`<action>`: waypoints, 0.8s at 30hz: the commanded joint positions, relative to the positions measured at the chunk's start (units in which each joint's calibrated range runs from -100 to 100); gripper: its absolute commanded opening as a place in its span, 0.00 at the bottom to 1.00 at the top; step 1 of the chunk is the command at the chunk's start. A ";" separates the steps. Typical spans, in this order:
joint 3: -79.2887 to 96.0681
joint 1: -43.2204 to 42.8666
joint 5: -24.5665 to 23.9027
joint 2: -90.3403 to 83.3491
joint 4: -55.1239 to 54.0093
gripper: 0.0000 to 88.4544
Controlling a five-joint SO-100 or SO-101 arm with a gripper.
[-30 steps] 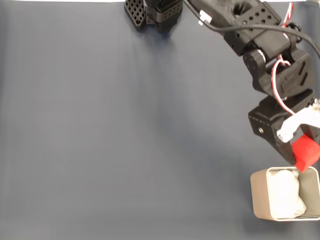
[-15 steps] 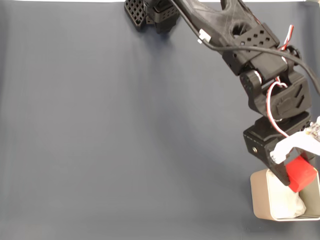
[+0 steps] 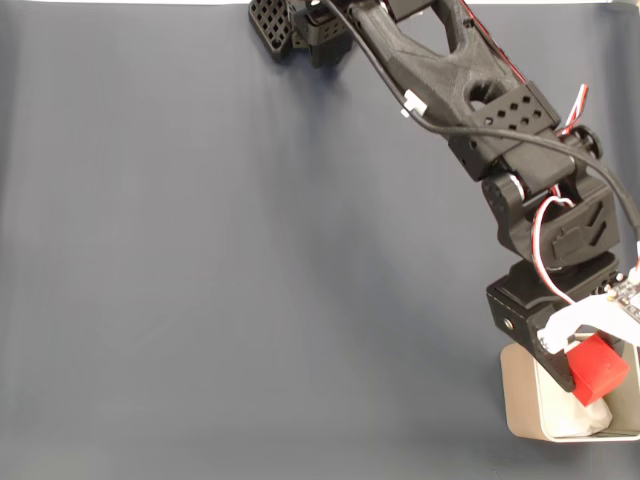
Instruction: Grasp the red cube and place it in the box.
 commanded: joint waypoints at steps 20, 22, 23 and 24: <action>-12.33 0.62 -0.10 6.57 -0.89 0.00; -12.33 0.62 -0.05 6.83 -0.98 0.00; -12.33 0.69 -0.05 7.00 -0.98 0.00; -12.33 0.69 -0.05 7.09 -0.98 0.00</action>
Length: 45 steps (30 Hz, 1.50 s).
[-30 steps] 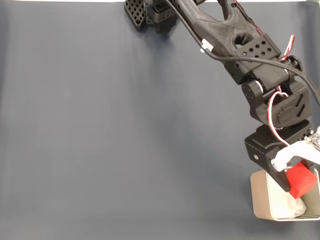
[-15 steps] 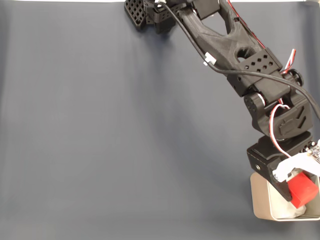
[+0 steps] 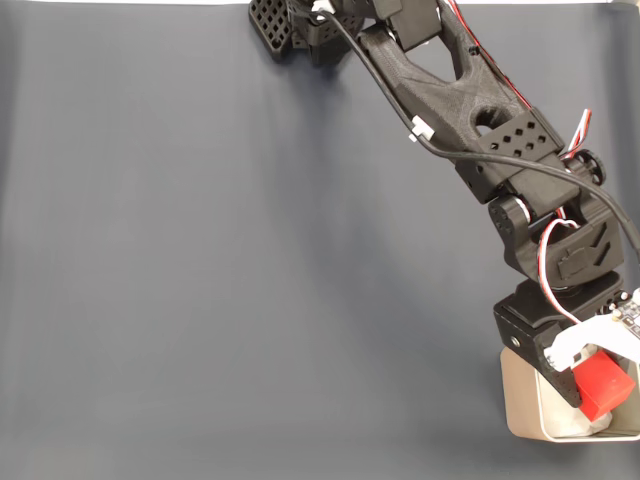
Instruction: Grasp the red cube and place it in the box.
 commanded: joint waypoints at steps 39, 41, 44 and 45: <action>-3.29 1.54 -1.42 -0.64 -1.55 0.45; -3.29 1.54 -1.61 -0.64 -1.80 0.48; -3.19 1.54 -1.37 -0.72 -1.80 0.50; -3.10 1.61 -1.17 -0.72 -1.80 0.51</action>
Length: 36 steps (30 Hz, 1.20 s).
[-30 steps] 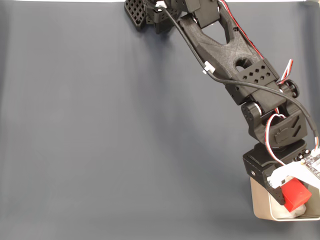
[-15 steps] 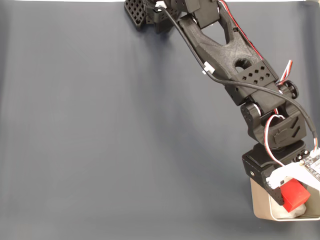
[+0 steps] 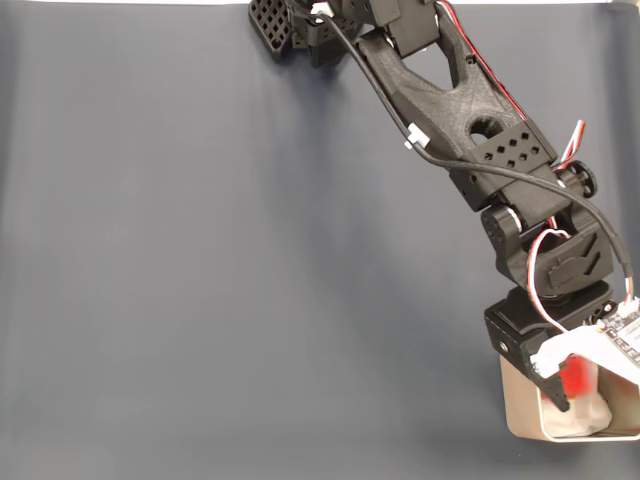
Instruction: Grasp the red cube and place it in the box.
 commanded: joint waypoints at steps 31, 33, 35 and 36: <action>-3.38 0.94 0.24 -2.20 -0.42 0.56; -3.38 0.94 0.24 -2.20 -0.42 0.56; -3.38 0.87 0.20 -2.20 -0.42 0.56; -3.38 0.87 0.20 -2.20 -0.42 0.56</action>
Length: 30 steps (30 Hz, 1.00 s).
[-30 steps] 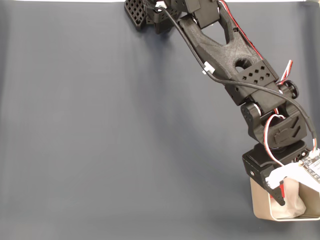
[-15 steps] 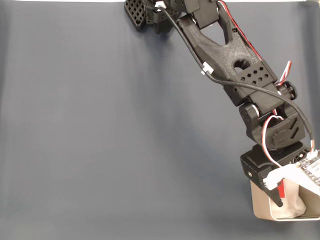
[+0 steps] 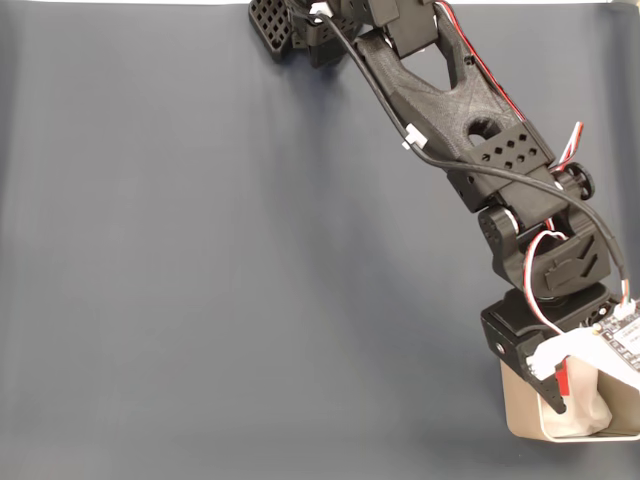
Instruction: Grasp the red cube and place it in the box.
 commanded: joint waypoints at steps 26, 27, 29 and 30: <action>2.19 4.61 -2.34 -14.85 -2.39 0.01; 4.56 5.54 -2.54 -17.19 -2.31 0.01; 10.58 7.60 -2.93 -22.39 -2.47 0.01; 14.05 8.73 -3.03 -25.25 -2.63 0.01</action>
